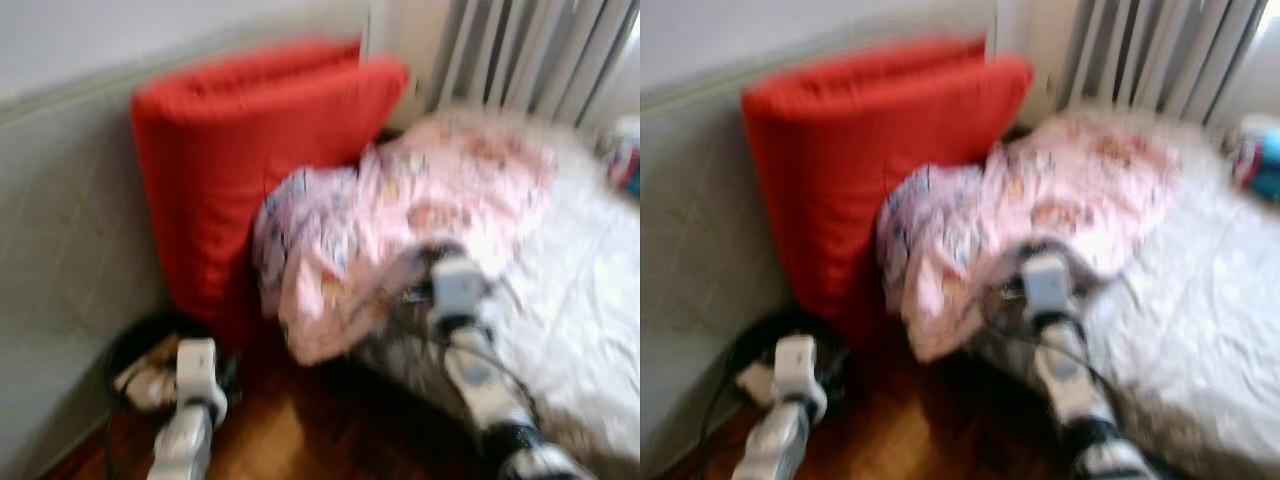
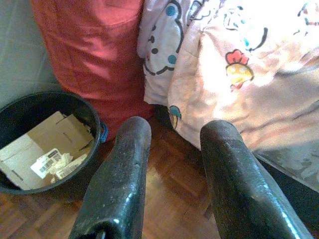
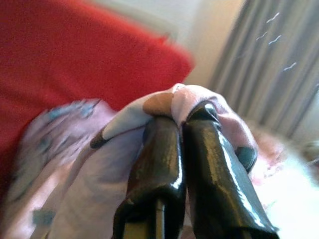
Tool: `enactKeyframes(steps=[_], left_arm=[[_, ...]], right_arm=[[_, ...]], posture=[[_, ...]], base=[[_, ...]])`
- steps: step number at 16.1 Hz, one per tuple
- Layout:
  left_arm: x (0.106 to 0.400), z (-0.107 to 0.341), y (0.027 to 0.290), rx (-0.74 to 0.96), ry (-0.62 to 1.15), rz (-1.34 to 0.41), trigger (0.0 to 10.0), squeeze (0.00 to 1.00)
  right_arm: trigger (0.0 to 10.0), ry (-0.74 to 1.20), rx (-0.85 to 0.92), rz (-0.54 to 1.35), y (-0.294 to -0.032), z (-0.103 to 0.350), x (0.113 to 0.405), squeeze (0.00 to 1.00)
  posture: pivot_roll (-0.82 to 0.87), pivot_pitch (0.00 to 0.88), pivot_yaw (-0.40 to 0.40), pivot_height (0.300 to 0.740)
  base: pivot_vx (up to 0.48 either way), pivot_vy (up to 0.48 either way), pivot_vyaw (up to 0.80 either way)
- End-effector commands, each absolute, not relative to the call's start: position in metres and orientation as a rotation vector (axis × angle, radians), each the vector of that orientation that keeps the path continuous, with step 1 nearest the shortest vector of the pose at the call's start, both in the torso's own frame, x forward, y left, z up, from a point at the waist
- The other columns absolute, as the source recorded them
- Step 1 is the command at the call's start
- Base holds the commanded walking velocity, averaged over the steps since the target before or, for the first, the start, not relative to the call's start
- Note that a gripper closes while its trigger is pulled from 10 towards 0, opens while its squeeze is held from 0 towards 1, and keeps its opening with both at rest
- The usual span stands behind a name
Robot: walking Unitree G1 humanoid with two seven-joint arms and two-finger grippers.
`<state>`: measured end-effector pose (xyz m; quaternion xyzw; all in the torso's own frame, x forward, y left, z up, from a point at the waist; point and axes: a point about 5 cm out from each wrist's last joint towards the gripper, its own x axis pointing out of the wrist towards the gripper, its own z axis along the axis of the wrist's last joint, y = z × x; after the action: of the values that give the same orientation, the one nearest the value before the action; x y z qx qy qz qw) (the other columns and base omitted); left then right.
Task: Clean up the room
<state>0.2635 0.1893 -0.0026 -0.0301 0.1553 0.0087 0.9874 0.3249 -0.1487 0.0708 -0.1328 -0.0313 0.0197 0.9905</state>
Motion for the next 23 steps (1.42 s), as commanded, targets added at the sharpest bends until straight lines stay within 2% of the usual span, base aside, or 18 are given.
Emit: enactKeyframes(steps=[1,4,8,16,17,23], left_arm=[[0.264,-0.003,0.189,-0.044,0.317,0.009,10.0,0.00],[0.263,-0.004,0.188,-0.040,0.322,0.004,10.0,0.00],[0.263,-0.004,0.188,-0.038,0.323,0.001,10.0,0.00],[0.264,-0.005,0.187,-0.031,0.330,-0.016,10.0,0.00],[0.264,-0.005,0.187,-0.030,0.330,-0.017,10.0,0.00],[0.264,-0.005,0.186,-0.030,0.334,-0.022,10.0,0.00]], right_arm=[[10.0,0.079,-0.273,0.039,-0.154,0.049,0.317,0.00],[10.0,0.395,-0.273,0.040,-0.160,0.003,0.295,0.00],[10.0,0.568,-0.232,-0.004,-0.170,-0.019,0.278,0.00],[10.0,0.766,-0.251,0.087,-0.163,-0.048,0.247,0.00],[10.0,0.767,-0.230,0.091,-0.162,-0.048,0.247,1.00],[10.0,0.812,-0.233,0.102,-0.166,-0.054,0.239,1.00]], posture=[[-0.09,0.009,-0.010,0.740],[-0.09,0.013,-0.009,0.740],[-0.09,0.013,-0.006,0.740],[-0.09,0.015,-0.005,0.740],[-0.09,0.015,-0.005,0.740],[-0.09,0.014,-0.006,0.740]], base=[[0.000,0.000,0.00],[0.000,0.000,0.00],[0.000,0.000,0.00],[0.000,0.000,0.00],[0.000,0.000,0.00],[0.000,0.000,0.00]])
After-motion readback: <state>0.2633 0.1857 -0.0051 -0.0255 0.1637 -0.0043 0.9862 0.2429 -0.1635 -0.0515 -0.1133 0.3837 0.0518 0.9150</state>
